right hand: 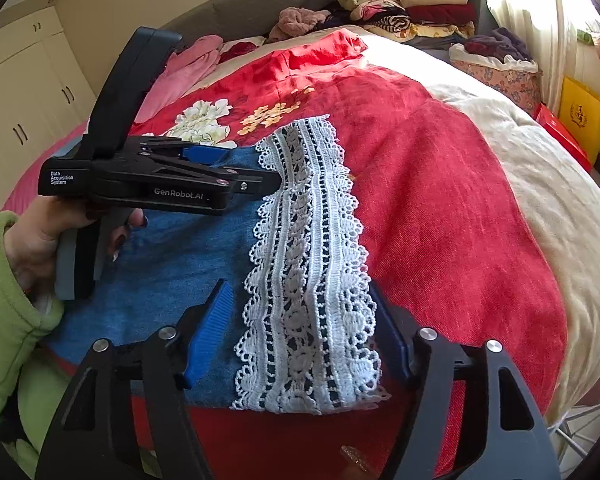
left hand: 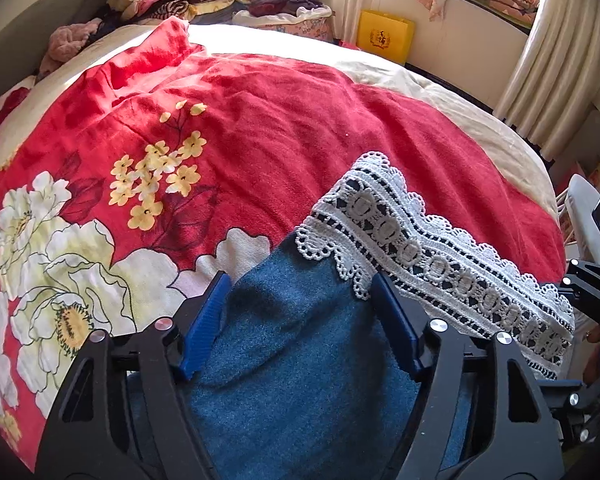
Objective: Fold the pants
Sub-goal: 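Grasp the lace hem end with the left gripper while the right gripper grasps beside it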
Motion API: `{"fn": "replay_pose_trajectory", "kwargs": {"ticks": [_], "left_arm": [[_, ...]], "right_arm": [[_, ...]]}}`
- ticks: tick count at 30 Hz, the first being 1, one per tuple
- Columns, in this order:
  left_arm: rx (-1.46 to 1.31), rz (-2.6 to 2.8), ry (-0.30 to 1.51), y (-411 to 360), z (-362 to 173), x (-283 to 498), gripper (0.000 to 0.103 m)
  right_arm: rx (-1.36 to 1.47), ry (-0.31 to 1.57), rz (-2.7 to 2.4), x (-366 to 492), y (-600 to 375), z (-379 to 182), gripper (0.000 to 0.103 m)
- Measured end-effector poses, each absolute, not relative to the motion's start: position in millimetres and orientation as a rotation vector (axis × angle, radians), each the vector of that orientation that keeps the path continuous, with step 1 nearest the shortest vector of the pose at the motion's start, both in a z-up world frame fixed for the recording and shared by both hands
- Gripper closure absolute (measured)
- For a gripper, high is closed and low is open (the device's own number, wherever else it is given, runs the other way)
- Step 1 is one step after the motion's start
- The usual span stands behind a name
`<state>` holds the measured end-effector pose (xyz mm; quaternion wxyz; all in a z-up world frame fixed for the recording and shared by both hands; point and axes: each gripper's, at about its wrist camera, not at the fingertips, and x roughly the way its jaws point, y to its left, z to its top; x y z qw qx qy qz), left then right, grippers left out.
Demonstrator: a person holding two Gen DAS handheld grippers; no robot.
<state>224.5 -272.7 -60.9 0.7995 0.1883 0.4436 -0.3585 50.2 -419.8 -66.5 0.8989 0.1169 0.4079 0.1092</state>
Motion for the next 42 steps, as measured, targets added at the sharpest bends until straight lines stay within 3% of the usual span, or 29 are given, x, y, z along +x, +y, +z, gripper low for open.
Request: {"fn": "replay_pose_trajectory", "kwargs": {"ticks": [32,37,42], "left_arm": [[0.368,-0.767,0.927,-274.2,-63.8,222.3,0.045],[0.410,-0.743,0.920,-276.7,-63.3,217.9,0.055],[0.410,-0.732,0.934,-275.8,-62.5,215.3,0.070]], "right_arm": [[0.242,0.844,0.263,47.1,-409.2,-70.8,0.044],[0.257,0.850,0.275,49.6,-410.1,-68.8,0.063],[0.258,0.847,0.288,48.7,-408.2,-68.8,0.074]]}}
